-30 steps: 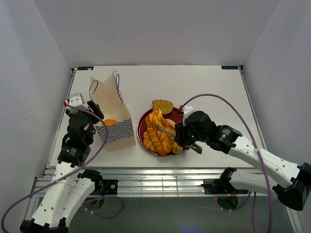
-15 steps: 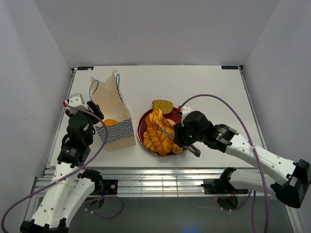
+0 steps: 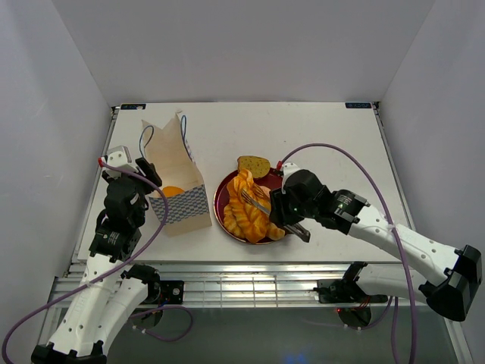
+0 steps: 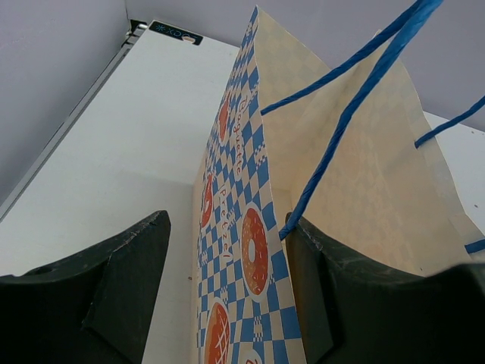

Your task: Place the fake bread into the paper bag

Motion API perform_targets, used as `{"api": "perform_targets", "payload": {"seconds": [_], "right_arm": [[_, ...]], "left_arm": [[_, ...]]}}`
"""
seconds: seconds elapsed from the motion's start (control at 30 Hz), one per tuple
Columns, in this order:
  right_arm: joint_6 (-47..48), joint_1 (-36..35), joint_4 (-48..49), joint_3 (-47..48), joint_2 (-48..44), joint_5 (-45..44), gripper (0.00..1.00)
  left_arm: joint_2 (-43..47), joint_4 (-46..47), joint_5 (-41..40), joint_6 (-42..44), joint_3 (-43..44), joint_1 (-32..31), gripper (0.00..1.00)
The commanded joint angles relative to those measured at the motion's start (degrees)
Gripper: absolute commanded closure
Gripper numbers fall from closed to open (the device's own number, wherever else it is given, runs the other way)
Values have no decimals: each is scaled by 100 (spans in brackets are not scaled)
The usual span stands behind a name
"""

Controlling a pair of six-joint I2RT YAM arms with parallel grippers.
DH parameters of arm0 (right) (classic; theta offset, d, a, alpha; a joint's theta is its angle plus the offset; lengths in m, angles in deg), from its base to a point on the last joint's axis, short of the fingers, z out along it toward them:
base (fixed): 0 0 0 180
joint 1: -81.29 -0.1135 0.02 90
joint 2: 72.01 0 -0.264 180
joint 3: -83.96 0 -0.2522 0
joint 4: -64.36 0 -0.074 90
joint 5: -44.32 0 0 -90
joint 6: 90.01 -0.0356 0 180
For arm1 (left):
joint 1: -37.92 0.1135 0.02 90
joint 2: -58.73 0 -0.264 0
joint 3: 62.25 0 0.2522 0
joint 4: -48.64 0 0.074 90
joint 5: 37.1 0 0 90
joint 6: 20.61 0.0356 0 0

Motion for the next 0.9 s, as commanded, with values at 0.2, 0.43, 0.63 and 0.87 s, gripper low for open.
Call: {"api": "perform_targets", "payload": {"seconds": [0.2,0.43,0.63,0.87], "right_arm": [[-156,-36,65,324,148,130,48],[-174,-71,180,245,192,261,52],[-122,-71,119,333,245,236,68],[-69,-71,66,438,210,148,92]], "left_arm": [[64,-69,81,-7,49,-27,28],[55,-69,90,-7,58,-27,28],[55,-69,99,-7,58,-27,28],[55,-69,90,-7,49,-27,28]]}}
